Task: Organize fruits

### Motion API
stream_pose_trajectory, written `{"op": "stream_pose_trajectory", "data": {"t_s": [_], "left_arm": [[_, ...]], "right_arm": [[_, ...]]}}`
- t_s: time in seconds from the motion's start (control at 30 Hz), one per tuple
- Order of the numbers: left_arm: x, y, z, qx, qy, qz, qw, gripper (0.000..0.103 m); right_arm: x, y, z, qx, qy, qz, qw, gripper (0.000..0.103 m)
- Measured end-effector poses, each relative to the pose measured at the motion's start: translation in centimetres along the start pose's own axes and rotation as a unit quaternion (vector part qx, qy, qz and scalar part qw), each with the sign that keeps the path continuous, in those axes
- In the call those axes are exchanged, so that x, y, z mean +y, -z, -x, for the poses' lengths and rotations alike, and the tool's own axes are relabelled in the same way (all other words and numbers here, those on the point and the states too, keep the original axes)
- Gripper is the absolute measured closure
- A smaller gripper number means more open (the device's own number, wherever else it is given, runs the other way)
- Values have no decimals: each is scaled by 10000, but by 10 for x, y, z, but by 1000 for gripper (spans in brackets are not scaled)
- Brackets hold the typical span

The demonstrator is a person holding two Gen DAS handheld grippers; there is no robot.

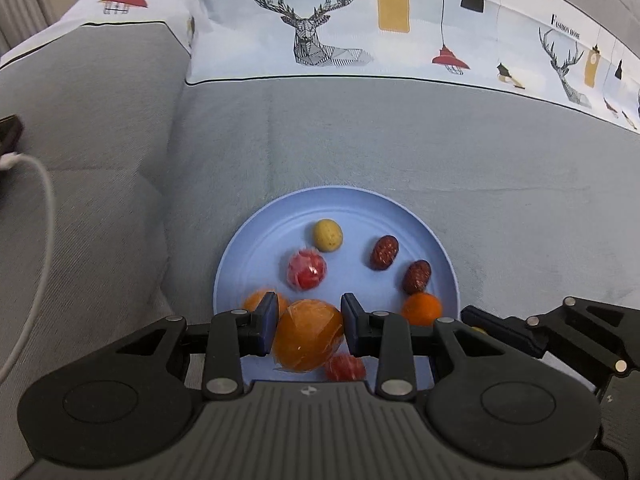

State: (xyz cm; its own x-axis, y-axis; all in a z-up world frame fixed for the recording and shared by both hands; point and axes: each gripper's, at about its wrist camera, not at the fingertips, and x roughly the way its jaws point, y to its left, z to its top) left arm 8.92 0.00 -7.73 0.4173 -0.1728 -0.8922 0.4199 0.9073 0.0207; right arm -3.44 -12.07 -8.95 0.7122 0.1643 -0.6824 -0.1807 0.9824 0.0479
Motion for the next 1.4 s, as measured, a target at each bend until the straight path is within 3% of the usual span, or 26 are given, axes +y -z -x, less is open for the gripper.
{"op": "stream_pose_trajectory", "data": {"t_s": [0.3, 0.33, 0.37, 0.4, 0.43, 0.47, 0.53, 0.63, 0.83, 1.03, 1.4], "left_arm": [[-1, -10, -26, -2, -31, -218, 9998, 62], [-1, -10, -25, -54, -26, -246, 9997, 56], [-2, -11, -23, -172, -8, -260, 9995, 29], [-2, -12, -18, -346, 3, -268, 9990, 4], [-1, -10, -11, -590, -35, -269, 9979, 1], [-2, -8, -2, -860, -105, -286, 9958, 0], [-4, -5, 8, -975, -152, -474, 9940, 0], [-8, 8, 18, -761, -343, -612, 9946, 0], [-4, 49, 58, -447, -608, -288, 9967, 0], [3, 86, 84, -60, -841, 220, 9962, 0], [-5, 120, 125, -366, -979, 361, 9939, 0]], "right_arm": [[-5, -5, -30, 97, -90, 62, 9999, 76], [-5, -6, -32, 102, -92, 78, 9999, 75], [-5, -7, -34, 102, -85, 84, 9999, 75], [-6, -8, -35, 134, -92, 79, 9998, 66], [-6, -9, -35, 154, -86, 57, 9998, 46], [-7, -9, -33, 96, -20, 21, 9999, 37], [-7, -8, -24, 13, 150, -20, 9999, 18], [-7, -2, -9, 163, 186, -134, 9996, 10], [3, 21, 39, 418, 458, -566, 9965, 4], [19, 34, 79, 262, 671, -728, 9947, 3], [44, 45, 128, -262, 838, -605, 9943, 2]]}}
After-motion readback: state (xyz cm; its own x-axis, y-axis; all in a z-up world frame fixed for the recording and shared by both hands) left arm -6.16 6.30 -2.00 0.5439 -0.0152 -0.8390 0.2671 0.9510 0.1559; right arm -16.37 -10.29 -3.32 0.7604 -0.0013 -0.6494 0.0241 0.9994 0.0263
